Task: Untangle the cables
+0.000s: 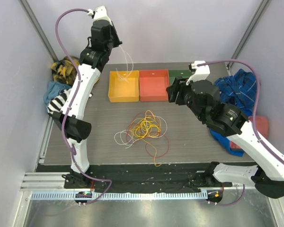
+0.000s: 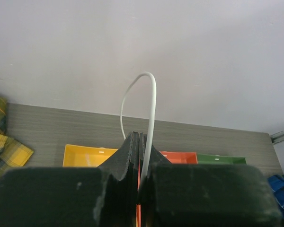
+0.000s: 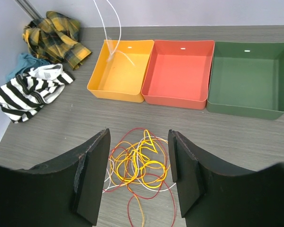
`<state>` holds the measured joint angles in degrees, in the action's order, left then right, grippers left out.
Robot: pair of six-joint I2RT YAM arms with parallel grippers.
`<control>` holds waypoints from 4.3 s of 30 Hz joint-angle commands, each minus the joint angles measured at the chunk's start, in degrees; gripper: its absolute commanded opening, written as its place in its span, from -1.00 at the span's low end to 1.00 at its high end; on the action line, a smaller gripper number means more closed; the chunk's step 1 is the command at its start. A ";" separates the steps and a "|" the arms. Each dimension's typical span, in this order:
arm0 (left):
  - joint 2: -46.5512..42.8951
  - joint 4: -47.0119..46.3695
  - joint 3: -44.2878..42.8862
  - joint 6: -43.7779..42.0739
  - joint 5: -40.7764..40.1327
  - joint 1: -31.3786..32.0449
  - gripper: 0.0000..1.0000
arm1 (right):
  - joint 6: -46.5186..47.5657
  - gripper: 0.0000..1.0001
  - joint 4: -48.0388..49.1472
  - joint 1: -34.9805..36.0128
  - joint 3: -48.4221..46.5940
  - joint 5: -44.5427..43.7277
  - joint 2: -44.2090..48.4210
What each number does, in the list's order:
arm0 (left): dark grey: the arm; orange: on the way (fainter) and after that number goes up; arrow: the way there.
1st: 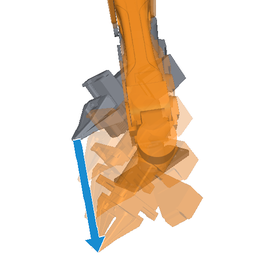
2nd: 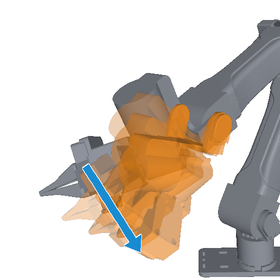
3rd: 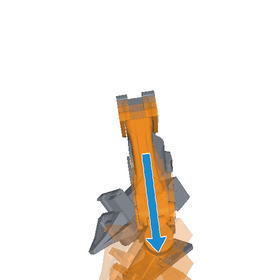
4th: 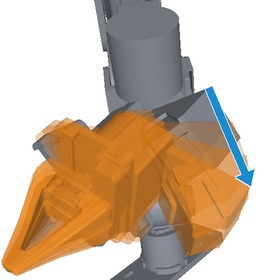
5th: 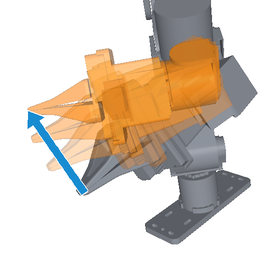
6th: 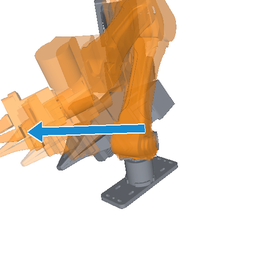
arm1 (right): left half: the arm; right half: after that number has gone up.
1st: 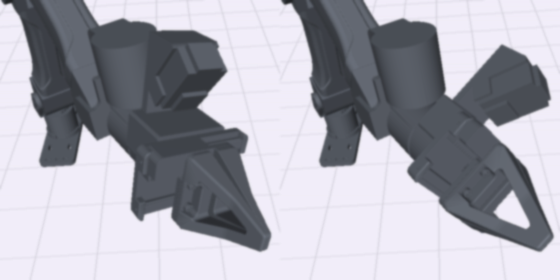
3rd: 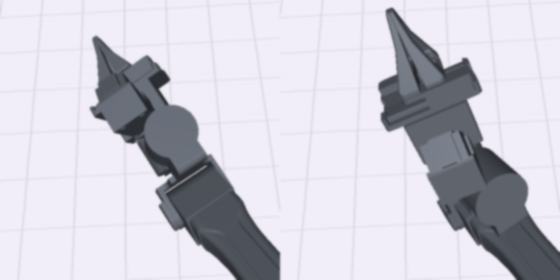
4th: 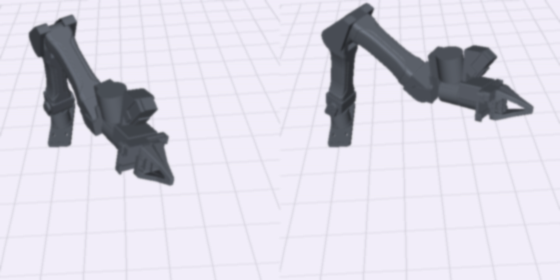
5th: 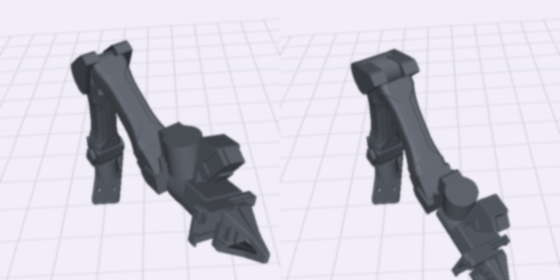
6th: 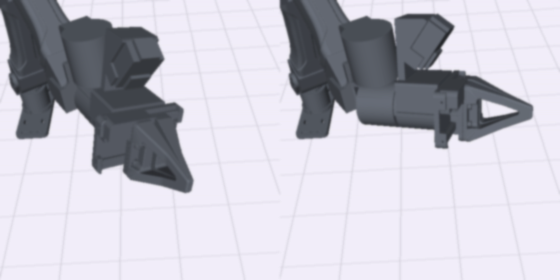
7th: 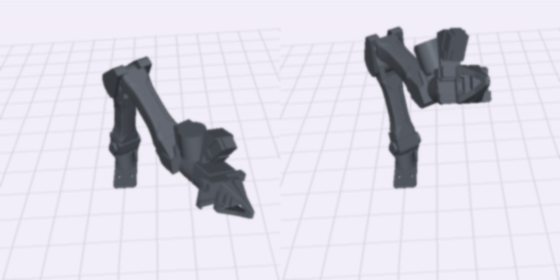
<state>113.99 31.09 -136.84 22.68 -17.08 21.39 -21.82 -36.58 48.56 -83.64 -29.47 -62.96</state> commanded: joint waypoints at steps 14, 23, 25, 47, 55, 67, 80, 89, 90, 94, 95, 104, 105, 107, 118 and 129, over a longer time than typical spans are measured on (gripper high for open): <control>8.69 -3.50 2.36 0.88 1.61 -2.49 -0.99 | 2.14 0.19 1.86 -0.13 1.98 -1.64 -0.41; 16.34 1.86 1.84 -0.18 5.04 -3.10 0.41 | 1.35 0.19 2.30 -0.30 4.09 -1.73 -0.06; 17.05 2.57 1.31 0.09 5.22 -3.19 0.57 | 1.35 0.19 2.30 -0.22 4.09 -1.99 0.20; -33.38 -1.56 61.93 9.57 -1.64 14.91 0.61 | -6.47 0.07 6.33 -0.39 23.16 2.32 -0.23; -48.24 0.20 76.80 12.65 -0.94 14.91 0.60 | -8.23 0.01 16.70 -0.39 21.69 5.57 -15.15; -54.05 -0.07 85.86 14.50 0.56 14.91 0.61 | -6.13 -0.08 19.26 -1.97 9.02 -0.14 -38.90; -50.54 -1.30 84.89 16.17 3.02 14.91 0.58 | -5.51 -0.18 20.14 -4.78 11.30 -0.32 -40.84; -49.14 -4.02 85.42 17.57 6.97 14.91 0.55 | -5.24 -0.98 18.83 -5.31 13.49 1.88 -36.55; -48.17 -5.15 85.25 17.93 7.58 14.91 0.55 | -5.51 -0.98 18.30 -5.31 14.02 1.62 -35.40; -43.62 -7.71 83.32 18.89 12.32 15.00 0.53 | -7.53 -0.98 15.23 -5.14 18.15 -0.93 -24.87; -42.38 -7.97 82.53 19.07 12.68 15.17 0.51 | -7.97 -0.98 13.65 -4.96 19.98 -1.55 -22.15; -32.44 -10.87 75.67 19.16 12.16 17.55 0.45 | -7.80 -0.98 3.10 -4.17 21.24 -4.29 4.51; -32.08 -10.88 75.23 19.07 11.90 17.55 0.45 | -7.36 -0.98 2.83 -4.08 21.06 -3.14 4.25; -31.82 -10.27 74.44 18.72 11.20 17.55 0.46 | -6.83 -0.29 3.09 -4.08 21.75 -0.16 0.75; -40.59 -5.34 80.23 17.75 6.98 17.55 0.46 | -5.86 0.35 16.97 -4.08 20.19 6.09 -23.16; -45.53 -4.37 84.98 17.23 5.92 17.55 0.48 | -4.81 0.18 20.93 -4.69 14.12 6.01 -36.96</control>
<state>69.82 26.70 -52.77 40.97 -9.82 38.89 -27.14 -19.38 44.18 -67.16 -23.16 -97.73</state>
